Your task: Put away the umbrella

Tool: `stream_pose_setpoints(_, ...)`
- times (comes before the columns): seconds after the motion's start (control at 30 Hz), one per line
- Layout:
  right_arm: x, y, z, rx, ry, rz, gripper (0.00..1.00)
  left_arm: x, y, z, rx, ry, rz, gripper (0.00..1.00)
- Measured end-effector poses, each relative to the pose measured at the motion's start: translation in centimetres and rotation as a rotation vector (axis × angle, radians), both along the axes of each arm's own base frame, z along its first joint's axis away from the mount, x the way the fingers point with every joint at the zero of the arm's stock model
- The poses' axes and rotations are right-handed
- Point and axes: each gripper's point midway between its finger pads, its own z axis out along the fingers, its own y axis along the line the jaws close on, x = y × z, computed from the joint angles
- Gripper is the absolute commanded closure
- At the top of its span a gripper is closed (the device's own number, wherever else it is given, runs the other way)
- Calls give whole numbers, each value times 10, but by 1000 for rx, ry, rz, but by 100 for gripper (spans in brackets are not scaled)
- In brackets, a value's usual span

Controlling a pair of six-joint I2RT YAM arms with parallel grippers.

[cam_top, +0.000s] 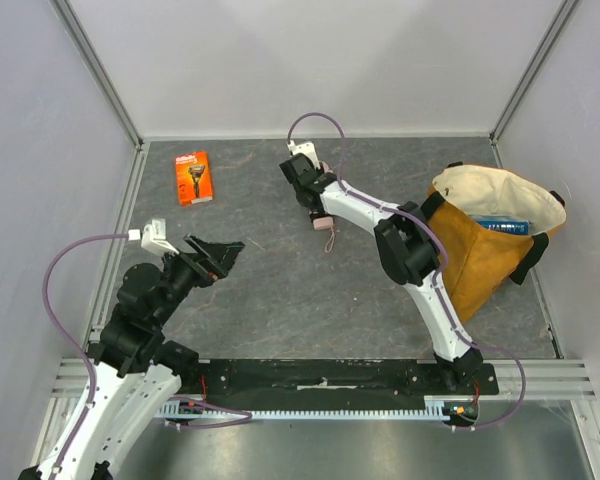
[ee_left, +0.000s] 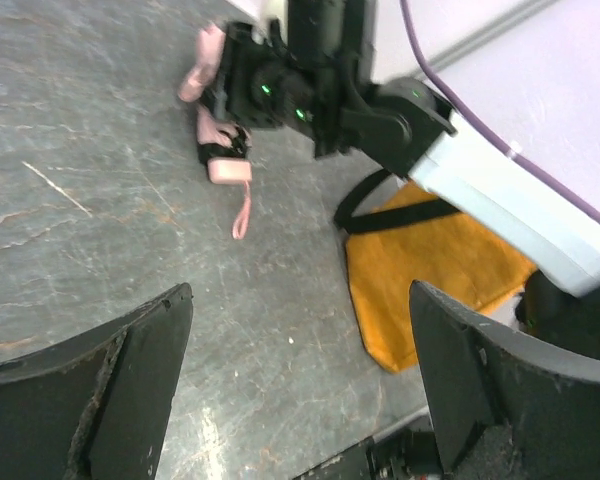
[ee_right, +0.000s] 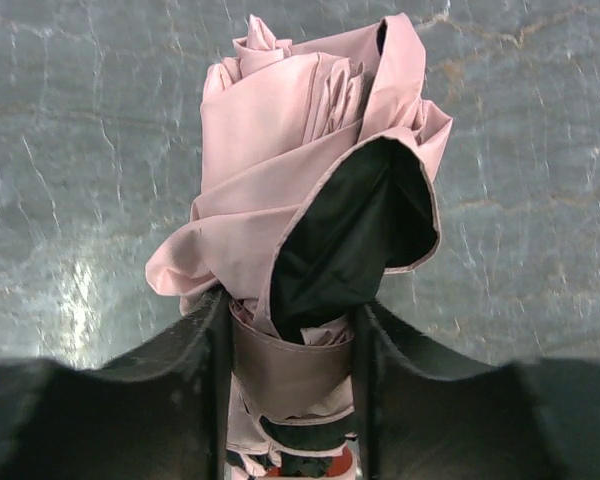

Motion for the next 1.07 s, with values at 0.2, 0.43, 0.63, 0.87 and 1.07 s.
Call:
stream_pose_setpoints(0.2,19,8,7,3,-25,23,2,-5,-16,9,40,0,-109,6)
stream_pose_setpoints(0.43,-16,-4,83,71,-53,69,2,-15,-13,50,56,-105,-136,7)
stream_pose_setpoints(0.63,-129,-55,205,246,-205,149,2,-25,-9,61,57,-155,-137,6)
stream_pose_setpoints(0.87,-254,-106,245,536,-338,324,2,-49,-6,71,11,-268,-166,4)
stream_pose_setpoints(1.07,-316,-149,232,712,-434,384,2,-70,0,68,-24,-373,-179,3)
